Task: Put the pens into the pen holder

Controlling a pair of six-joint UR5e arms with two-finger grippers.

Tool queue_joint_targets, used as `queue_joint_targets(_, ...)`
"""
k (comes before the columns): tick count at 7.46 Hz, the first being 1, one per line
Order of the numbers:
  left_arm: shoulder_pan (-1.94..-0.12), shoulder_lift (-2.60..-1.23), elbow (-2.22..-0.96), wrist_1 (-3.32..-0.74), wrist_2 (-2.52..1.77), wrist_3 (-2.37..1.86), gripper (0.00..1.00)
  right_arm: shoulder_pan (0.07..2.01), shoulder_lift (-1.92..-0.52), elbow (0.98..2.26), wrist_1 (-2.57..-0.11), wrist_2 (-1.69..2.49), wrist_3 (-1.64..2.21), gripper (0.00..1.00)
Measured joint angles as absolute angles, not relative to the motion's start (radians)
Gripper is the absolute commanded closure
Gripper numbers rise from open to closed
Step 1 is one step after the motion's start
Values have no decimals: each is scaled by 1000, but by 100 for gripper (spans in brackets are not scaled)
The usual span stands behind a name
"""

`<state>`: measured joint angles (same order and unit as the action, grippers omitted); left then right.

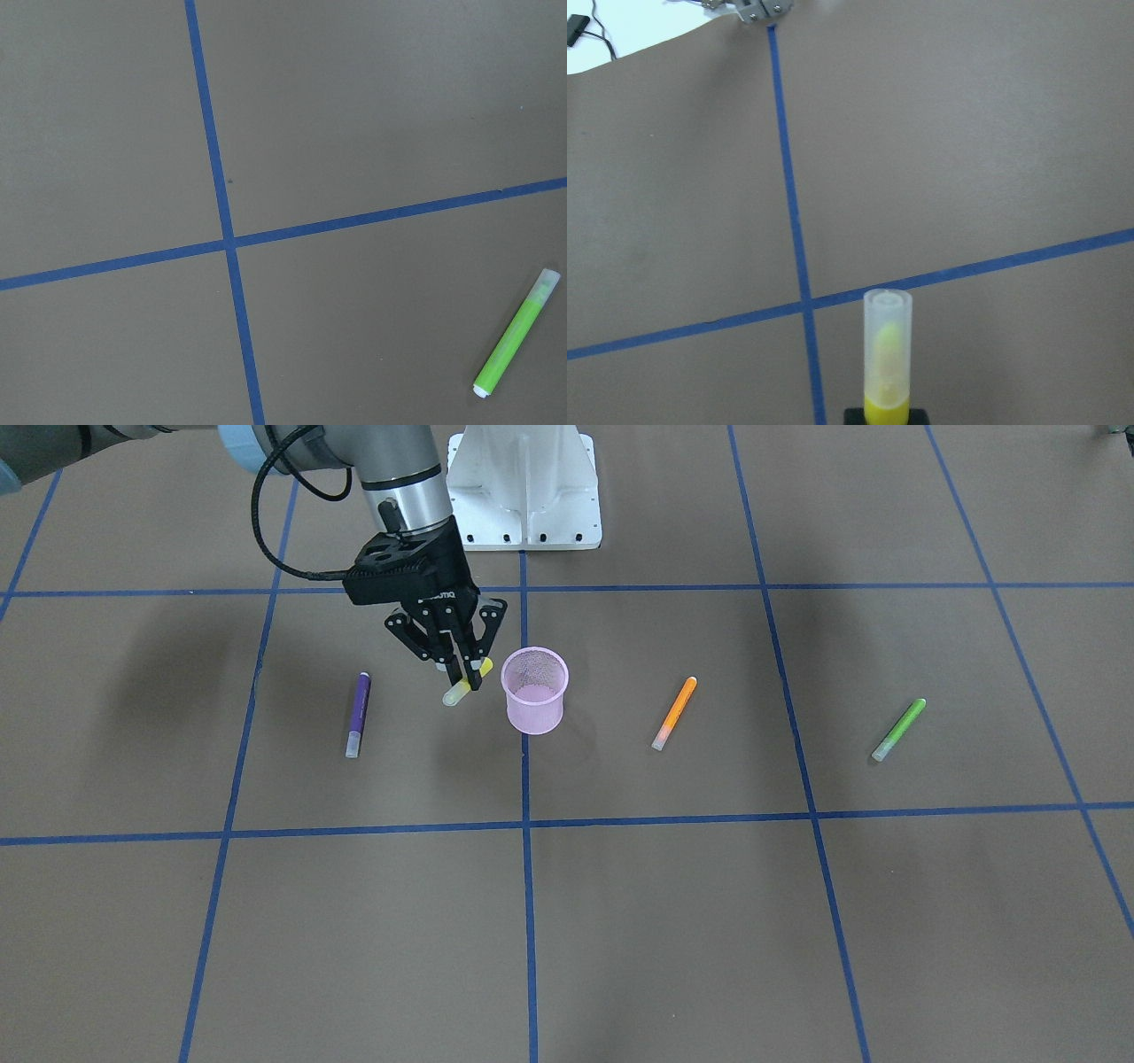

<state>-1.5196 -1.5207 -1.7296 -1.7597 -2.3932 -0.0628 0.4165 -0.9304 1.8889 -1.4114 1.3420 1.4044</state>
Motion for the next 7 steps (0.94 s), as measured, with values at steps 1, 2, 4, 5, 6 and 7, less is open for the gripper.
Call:
queue_joint_targets(1,-1519,-1522,-1728,-1760,-2392,-63,1,385,-909,1864,-1393,1282,1388,100)
queue_joint_targets(2,-1519,-1523,-1728,-1760,-2392,-63,1,370,-885,1835,-1385,1249,1379,100)
queue_joint_targets(4,-1519,-1523,-1727,-1759,-2392,-63,1,361,-867,1790,-1370,1225,1374,100)
queue_joint_targets(5,-1519,-1523,-1727,-1759,-2391,-62,1,360,-867,1761,-1342,1216,1374,100)
queue_joint_targets(6,-1519,-1523,-1727,-1759,-2391,-63,1,356,-870,1735,-1314,1213,1374,100)
queue_joint_targets(7,-1516,-1524,-1727,-1759,-2391,-63,1,348,-873,1723,-1300,1212,1374,100)
